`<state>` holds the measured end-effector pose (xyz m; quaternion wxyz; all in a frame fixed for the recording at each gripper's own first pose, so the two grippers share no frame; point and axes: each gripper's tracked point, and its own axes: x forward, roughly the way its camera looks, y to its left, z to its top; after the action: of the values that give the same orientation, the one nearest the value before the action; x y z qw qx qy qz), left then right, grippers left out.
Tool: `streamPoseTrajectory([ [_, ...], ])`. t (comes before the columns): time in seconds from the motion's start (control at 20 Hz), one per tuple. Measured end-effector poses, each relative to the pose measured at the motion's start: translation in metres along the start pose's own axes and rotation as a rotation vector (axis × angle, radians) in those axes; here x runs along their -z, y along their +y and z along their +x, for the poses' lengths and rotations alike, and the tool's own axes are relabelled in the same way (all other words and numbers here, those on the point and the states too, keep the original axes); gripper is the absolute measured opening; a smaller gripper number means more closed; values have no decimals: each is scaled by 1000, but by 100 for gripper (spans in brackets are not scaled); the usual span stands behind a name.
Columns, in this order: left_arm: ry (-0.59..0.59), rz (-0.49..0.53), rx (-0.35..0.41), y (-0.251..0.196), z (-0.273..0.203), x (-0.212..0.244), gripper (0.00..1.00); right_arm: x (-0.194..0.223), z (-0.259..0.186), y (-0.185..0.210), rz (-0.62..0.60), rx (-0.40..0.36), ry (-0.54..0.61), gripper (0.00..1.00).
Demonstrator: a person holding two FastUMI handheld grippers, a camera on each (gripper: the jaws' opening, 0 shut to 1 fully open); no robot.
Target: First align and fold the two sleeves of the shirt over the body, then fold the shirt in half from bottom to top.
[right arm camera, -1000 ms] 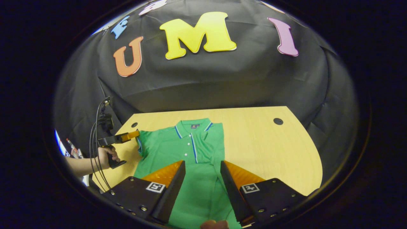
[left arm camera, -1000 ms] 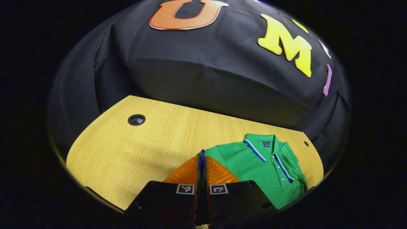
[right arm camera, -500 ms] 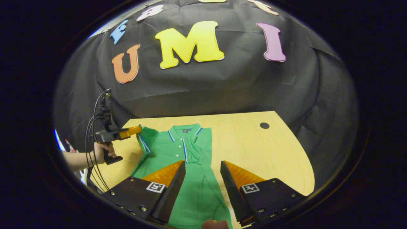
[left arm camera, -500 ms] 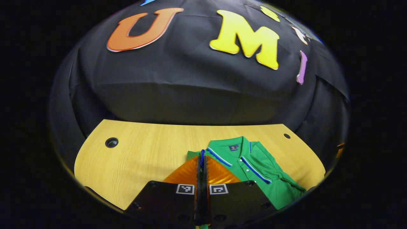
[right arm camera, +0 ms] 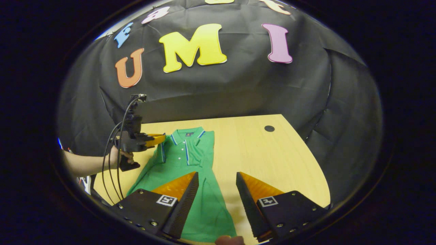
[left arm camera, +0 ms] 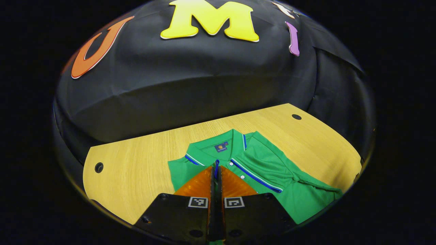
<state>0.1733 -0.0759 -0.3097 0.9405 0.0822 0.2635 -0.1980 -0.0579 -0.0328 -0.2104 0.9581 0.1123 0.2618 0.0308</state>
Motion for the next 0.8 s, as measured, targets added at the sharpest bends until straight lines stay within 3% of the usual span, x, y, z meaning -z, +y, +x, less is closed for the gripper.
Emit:
streamPoseTrajectory([
  [0.1, 41, 9, 17, -13, 11, 12, 7, 2, -1, -4, 1, 4, 4, 73],
  [0.2, 84, -1, 52, -32, 17, 26, 22, 4, 0, -5, -6, 5, 10, 72],
  [0.35, 68, -29, 27, -40, 10, 35, 100, 1, 3, -5, -25, 4, 8, 72],
  [0.8, -16, -230, -84, -19, -119, 40, 100, -2, 27, 8, -81, -70, 23, 73],
])
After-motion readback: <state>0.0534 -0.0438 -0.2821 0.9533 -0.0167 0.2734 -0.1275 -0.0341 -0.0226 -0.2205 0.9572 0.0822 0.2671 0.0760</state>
